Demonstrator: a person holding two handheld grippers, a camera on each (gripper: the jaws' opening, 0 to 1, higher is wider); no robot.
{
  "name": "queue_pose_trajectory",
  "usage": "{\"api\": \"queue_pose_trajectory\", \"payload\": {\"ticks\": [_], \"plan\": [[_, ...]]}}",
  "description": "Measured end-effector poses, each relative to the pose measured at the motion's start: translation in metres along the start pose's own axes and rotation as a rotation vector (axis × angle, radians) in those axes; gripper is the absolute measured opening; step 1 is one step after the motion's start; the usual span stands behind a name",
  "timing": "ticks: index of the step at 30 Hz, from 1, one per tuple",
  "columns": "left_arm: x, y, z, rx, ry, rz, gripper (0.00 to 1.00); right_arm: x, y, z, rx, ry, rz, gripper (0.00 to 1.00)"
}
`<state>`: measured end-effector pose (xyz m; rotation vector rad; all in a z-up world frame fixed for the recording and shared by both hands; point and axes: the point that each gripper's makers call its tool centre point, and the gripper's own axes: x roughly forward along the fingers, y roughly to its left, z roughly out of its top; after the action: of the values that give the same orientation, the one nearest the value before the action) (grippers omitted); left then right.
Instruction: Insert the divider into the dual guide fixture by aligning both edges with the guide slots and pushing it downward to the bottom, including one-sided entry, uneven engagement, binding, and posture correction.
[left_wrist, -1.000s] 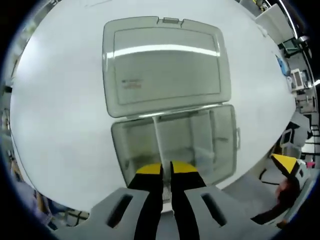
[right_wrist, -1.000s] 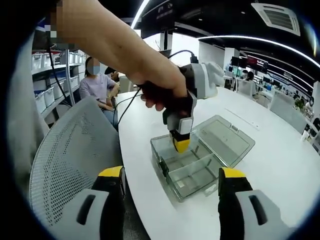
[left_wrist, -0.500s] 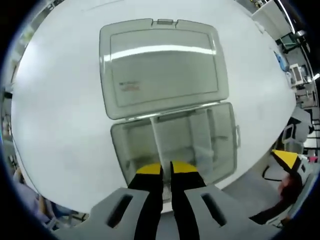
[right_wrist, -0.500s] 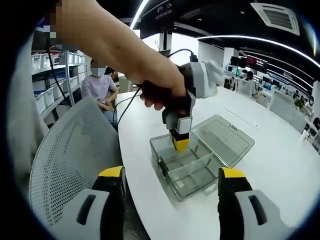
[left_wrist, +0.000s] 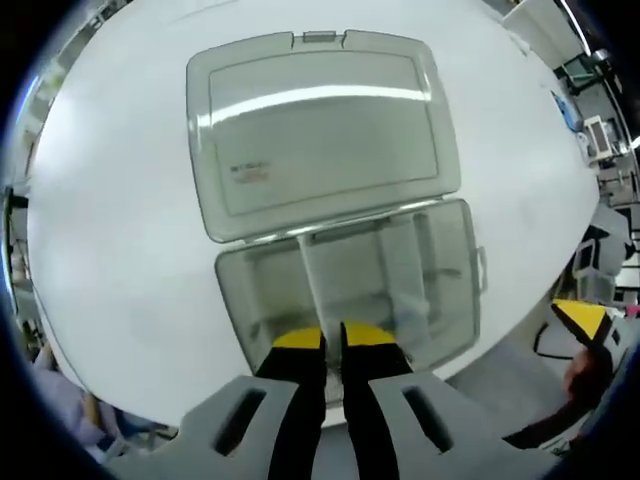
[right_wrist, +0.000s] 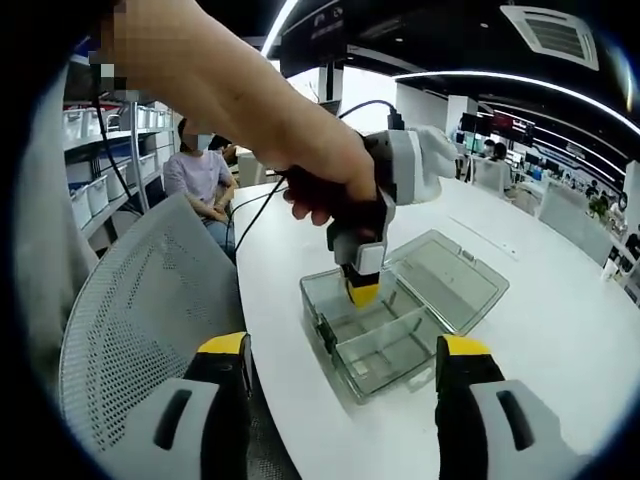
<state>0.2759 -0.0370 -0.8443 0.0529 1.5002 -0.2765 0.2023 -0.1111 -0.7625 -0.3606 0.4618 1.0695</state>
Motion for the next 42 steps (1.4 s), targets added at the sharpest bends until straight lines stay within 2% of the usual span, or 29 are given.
{"api": "queue_pose_trajectory", "payload": {"ticks": [22,33,42], "plan": [[0.009,-0.001,-0.001,0.076,0.029,0.044,0.02,-0.001,-0.001,0.0,0.01,-0.003,0.0,0.72],[0.014,0.0,-0.002,0.091,0.02,0.053,0.02,0.0,-0.001,-0.001,0.008,0.004,0.0,0.72],[0.016,0.001,-0.001,0.098,0.039,0.062,0.02,0.0,0.0,-0.002,0.005,0.011,0.0,0.71]]}}
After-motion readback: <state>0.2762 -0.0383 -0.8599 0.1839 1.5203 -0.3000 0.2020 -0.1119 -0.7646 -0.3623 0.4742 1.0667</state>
